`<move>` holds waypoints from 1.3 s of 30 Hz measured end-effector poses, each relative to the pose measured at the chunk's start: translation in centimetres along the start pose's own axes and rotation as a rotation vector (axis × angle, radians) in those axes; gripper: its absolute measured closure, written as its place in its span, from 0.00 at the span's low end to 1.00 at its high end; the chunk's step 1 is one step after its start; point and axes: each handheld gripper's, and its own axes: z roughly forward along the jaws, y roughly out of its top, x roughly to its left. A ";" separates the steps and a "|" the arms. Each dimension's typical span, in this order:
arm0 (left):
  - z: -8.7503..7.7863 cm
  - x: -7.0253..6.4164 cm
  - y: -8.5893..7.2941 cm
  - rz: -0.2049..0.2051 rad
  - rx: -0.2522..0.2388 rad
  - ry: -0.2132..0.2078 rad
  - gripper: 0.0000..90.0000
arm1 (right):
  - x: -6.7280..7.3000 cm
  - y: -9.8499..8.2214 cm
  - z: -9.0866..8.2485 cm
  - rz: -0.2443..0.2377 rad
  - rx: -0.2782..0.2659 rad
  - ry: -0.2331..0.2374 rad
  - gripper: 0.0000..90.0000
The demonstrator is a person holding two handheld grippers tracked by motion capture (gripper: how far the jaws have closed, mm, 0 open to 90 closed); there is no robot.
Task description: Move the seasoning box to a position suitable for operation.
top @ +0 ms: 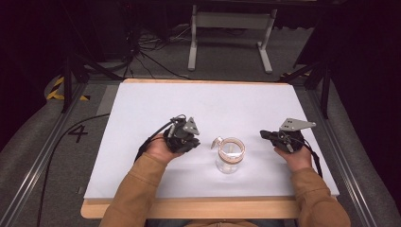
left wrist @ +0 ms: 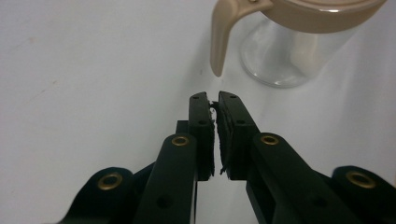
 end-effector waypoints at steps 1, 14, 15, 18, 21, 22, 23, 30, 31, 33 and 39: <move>0.1 -0.1 0.1 -0.001 -0.002 -0.019 0.94 | 0.0 0.0 0.0 0.000 0.002 0.001 0.99; 2.9 -0.7 0.5 -0.083 0.067 -0.009 0.97 | 0.8 -0.1 0.9 -0.046 0.022 0.018 0.98; 3.1 -0.7 0.5 -0.088 0.063 -0.028 0.97 | 0.9 -0.1 0.9 -0.042 0.024 0.019 0.98; 3.4 -0.8 0.6 -0.086 0.059 -0.027 0.96 | 0.9 -0.1 1.0 -0.045 0.026 0.019 0.98; 3.8 -0.6 0.7 -0.139 0.037 0.009 0.97 | 1.1 -0.2 1.0 -0.049 0.027 0.024 0.98; 4.0 -0.6 0.7 -0.138 0.036 0.010 0.98 | 1.2 -0.2 1.1 -0.054 0.032 0.025 0.98; 4.3 -0.7 0.7 -0.144 0.020 0.019 0.98 | 1.3 -0.2 1.1 -0.058 0.036 0.024 0.98; 5.0 -0.9 1.2 -0.144 0.028 0.003 0.97 | 1.6 -0.3 0.8 -0.065 0.030 0.021 0.97; 5.1 -0.8 1.2 -0.146 0.027 0.003 0.97 | 1.6 -0.3 0.8 -0.065 0.030 0.021 0.97; 5.1 -0.8 1.2 -0.137 0.028 0.002 0.97 | 1.7 -0.4 0.7 -0.067 0.030 0.020 0.97; 5.3 -0.6 1.4 -0.110 0.025 0.016 1.00 | 2.1 -0.5 0.6 -0.081 0.037 0.028 0.98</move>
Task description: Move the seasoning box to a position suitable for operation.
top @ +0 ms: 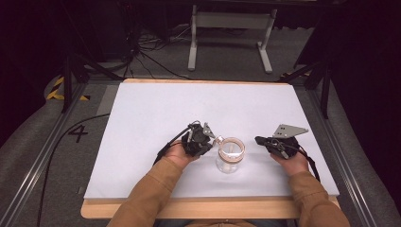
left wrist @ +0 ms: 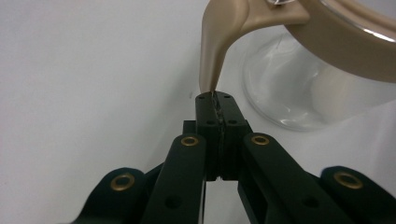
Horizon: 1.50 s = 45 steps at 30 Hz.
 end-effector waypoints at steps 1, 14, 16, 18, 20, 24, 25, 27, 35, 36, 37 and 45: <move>0.0 0.1 0.1 0.006 0.002 0.000 1.00 | 0.1 0.0 0.0 -0.002 0.000 -0.001 0.98; 1.7 1.1 1.6 0.000 -0.034 0.001 1.00 | 0.9 -1.3 -2.4 0.052 -0.022 -0.020 0.97; 2.0 1.3 1.9 -0.008 -0.037 -0.006 1.00 | 1.2 -1.3 -2.9 0.063 -0.041 -0.017 0.97; 2.1 1.4 2.2 -0.006 -0.036 -0.008 1.00 | 1.4 -1.2 -3.2 0.073 -0.045 -0.014 0.97; 2.3 1.4 2.5 0.005 -0.044 -0.003 1.00 | 1.7 -1.3 -3.6 0.084 -0.042 -0.020 0.98; 2.3 1.5 2.6 0.003 -0.050 -0.003 0.99 | 2.1 -1.5 -3.6 0.089 -0.023 -0.019 0.99; 2.1 1.5 2.6 0.005 -0.043 0.000 1.00 | 2.1 -1.4 -3.4 0.096 -0.017 -0.018 0.99; 1.8 1.7 2.4 -0.004 -0.045 -0.019 1.00 | 2.1 -1.3 -3.0 0.099 -0.009 -0.008 0.99; 0.0 2.8 1.0 -0.066 -0.049 -0.056 0.99 | 2.7 -0.3 -0.5 0.089 0.054 0.065 0.99; -0.3 3.0 0.6 -0.099 -0.048 -0.062 0.99 | 2.9 0.0 0.0 0.081 0.069 0.074 0.99; -0.7 3.1 0.3 -0.120 -0.045 -0.061 0.99 | 3.0 0.2 0.5 0.066 0.078 0.081 0.99; -1.8 4.0 -1.1 -0.226 -0.034 -0.066 0.99 | 3.7 1.1 2.6 -0.007 0.147 0.131 0.99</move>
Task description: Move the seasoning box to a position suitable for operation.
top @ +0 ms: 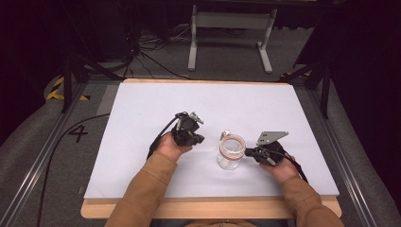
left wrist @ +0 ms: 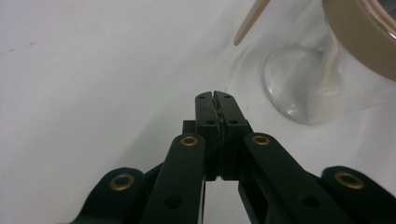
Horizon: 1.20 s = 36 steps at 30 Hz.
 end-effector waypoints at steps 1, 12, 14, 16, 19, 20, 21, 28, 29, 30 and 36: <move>-0.2 0.1 -0.2 -0.002 -0.008 0.000 0.99 | 0.2 0.2 0.1 -0.004 0.000 0.004 0.99; -0.6 0.3 -0.1 -0.004 -0.029 -0.002 0.94 | 0.9 0.4 0.1 -0.024 0.012 0.028 1.00; -0.7 0.5 -0.1 -0.010 -0.040 -0.011 0.95 | 1.1 0.5 0.2 -0.031 0.017 0.035 1.00; -0.9 0.5 -0.1 -0.007 -0.044 -0.013 0.95 | 1.4 0.6 0.3 -0.040 0.020 0.047 1.00; -1.2 0.5 -0.1 0.001 -0.065 -0.021 0.94 | 1.7 0.7 0.4 -0.049 0.024 0.059 1.00; -1.3 0.5 -0.1 0.005 -0.064 -0.023 0.94 | 1.9 0.8 0.5 -0.054 0.024 0.066 1.00; -1.4 0.5 -0.1 0.003 -0.073 -0.024 0.94 | 2.0 0.9 0.6 -0.055 0.024 0.072 1.00; -1.7 0.4 0.3 0.025 -0.110 -0.036 0.92 | 2.3 0.8 0.7 -0.074 0.014 0.061 1.00; -2.0 0.3 0.5 0.034 -0.131 -0.035 0.92 | 2.3 0.8 0.7 -0.074 0.014 0.061 1.00; -2.2 0.3 0.6 0.042 -0.140 -0.039 0.93 | 2.1 0.7 0.2 -0.059 -0.003 0.041 1.00; -3.4 -0.2 1.4 0.045 -0.284 -0.094 1.00 | 1.1 0.0 -2.1 0.022 -0.116 -0.007 1.00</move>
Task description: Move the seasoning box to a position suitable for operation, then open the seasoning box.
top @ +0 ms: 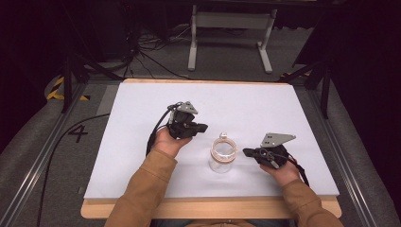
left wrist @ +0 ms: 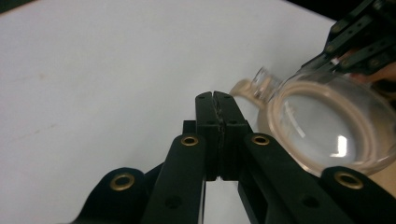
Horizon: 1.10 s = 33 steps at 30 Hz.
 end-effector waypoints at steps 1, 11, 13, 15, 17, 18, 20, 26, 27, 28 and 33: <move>0.1 -0.1 0.1 0.000 -0.016 -0.006 1.00 | 0.0 -0.1 -0.2 0.004 -0.011 -0.002 1.00; 1.9 0.3 0.1 0.036 -0.099 -0.134 1.00 | 1.2 -0.1 -0.4 -0.025 -0.034 0.050 0.99; 2.3 0.2 0.1 0.057 -0.112 -0.135 1.00 | 1.4 -0.4 -0.4 -0.030 -0.028 0.052 0.99; 2.6 0.0 0.3 0.062 -0.129 -0.137 1.00 | 1.5 -0.5 -0.5 -0.026 -0.028 0.051 0.99; 2.9 -0.3 0.4 0.073 -0.139 -0.138 1.00 | 1.6 -0.7 -0.7 -0.026 -0.036 0.049 0.99; 3.1 -0.4 0.5 0.087 -0.133 -0.135 1.00 | 1.7 -0.7 -0.8 -0.026 -0.036 0.052 0.99; 3.9 -0.5 0.4 0.099 -0.128 -0.138 1.00 | 1.9 -0.9 -0.9 -0.030 -0.036 0.057 0.99; 4.6 0.0 0.3 0.091 -0.141 -0.191 1.00 | 2.1 -1.3 -1.1 -0.032 -0.030 0.057 0.99; 4.7 0.0 0.4 0.094 -0.134 -0.195 1.00 | 2.1 -1.4 -1.3 -0.029 -0.032 0.058 0.99; 4.7 0.0 0.4 0.094 -0.134 -0.195 1.00 | 2.1 -1.4 -1.3 -0.029 -0.032 0.058 0.99; 4.7 0.1 0.4 0.089 -0.121 -0.206 1.00 | 2.5 -1.3 -1.4 -0.037 -0.034 0.065 0.99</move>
